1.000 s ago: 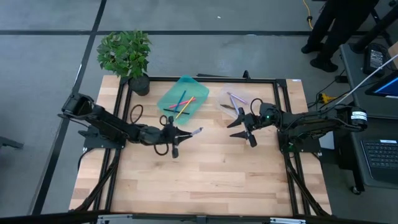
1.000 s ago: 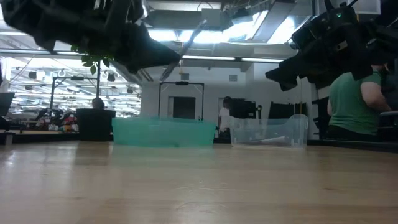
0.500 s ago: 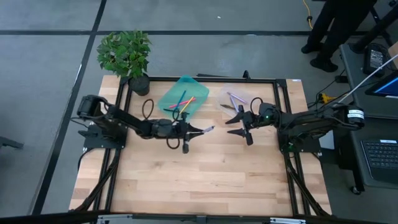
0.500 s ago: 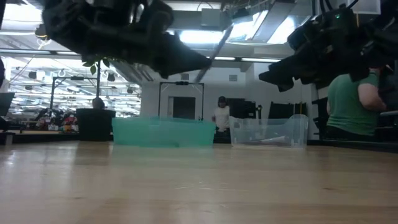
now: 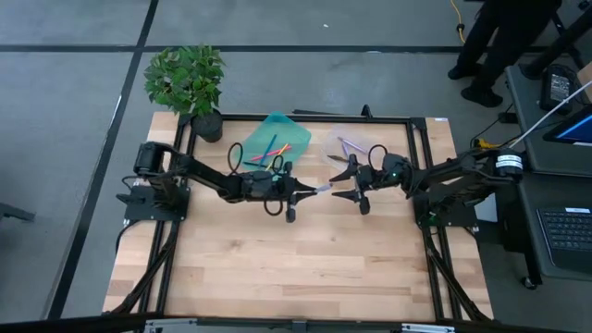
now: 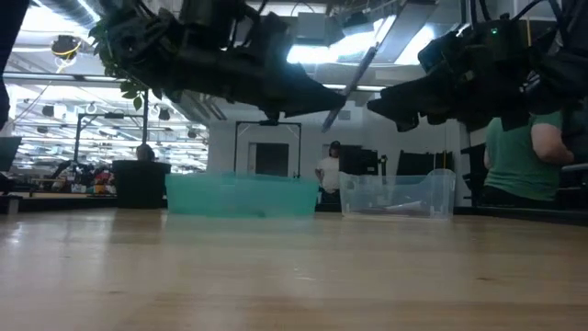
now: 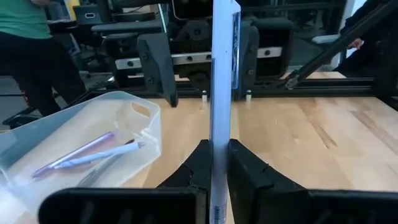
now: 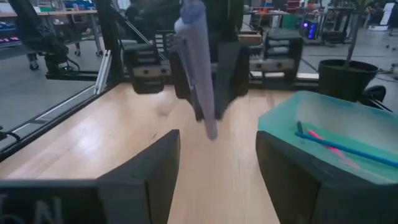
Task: Sort pens & pencils
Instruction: Put the dark purple pen into the transparent bin
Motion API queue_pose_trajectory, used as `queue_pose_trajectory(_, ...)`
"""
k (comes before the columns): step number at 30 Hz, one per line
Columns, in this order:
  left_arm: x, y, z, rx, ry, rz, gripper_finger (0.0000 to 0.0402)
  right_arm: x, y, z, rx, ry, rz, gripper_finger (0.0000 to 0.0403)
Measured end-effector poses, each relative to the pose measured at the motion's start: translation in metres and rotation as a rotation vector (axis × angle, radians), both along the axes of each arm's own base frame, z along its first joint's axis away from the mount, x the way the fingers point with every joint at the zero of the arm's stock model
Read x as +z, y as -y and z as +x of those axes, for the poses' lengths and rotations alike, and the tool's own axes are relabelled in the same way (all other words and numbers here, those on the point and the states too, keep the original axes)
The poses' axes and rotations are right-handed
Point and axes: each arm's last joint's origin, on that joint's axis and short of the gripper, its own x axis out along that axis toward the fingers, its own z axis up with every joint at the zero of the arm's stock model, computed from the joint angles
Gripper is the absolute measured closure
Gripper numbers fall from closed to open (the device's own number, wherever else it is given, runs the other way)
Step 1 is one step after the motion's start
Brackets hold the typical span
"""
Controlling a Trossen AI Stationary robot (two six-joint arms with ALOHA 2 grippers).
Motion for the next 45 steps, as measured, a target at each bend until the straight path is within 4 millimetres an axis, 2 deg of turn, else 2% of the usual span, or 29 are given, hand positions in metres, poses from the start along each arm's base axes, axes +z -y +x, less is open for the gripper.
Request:
queue_pose_trajectory(8,0.001,-0.012,0.019,-0.04,0.018,0.009,0.0379,0.004,-0.005,0.021,0.056,0.016,-0.021,0.0192)
queue_pose_trajectory(18,0.001,-0.013,0.02,-0.054,0.012,0.007,0.0379,0.01,-0.006,0.033,0.071,0.042,-0.062,0.0194)
queue_pose_trajectory(23,0.0,-0.013,0.02,-0.055,0.005,0.007,0.0379,0.009,-0.006,0.033,0.071,0.04,-0.062,0.0236)
queue_pose_trajectory(30,0.0,-0.012,0.02,-0.07,0.0,-0.004,0.0379,0.01,-0.006,0.033,0.066,0.046,-0.072,0.0363)
queue_pose_trajectory(33,0.0,-0.013,0.02,-0.076,0.002,-0.021,0.0375,0.01,-0.006,0.033,0.066,0.045,-0.074,0.0362)
queue_pose_trajectory(45,0.0,-0.007,0.02,-0.061,0.003,-0.012,0.0298,0.009,-0.006,0.033,0.073,0.04,-0.066,0.0362)
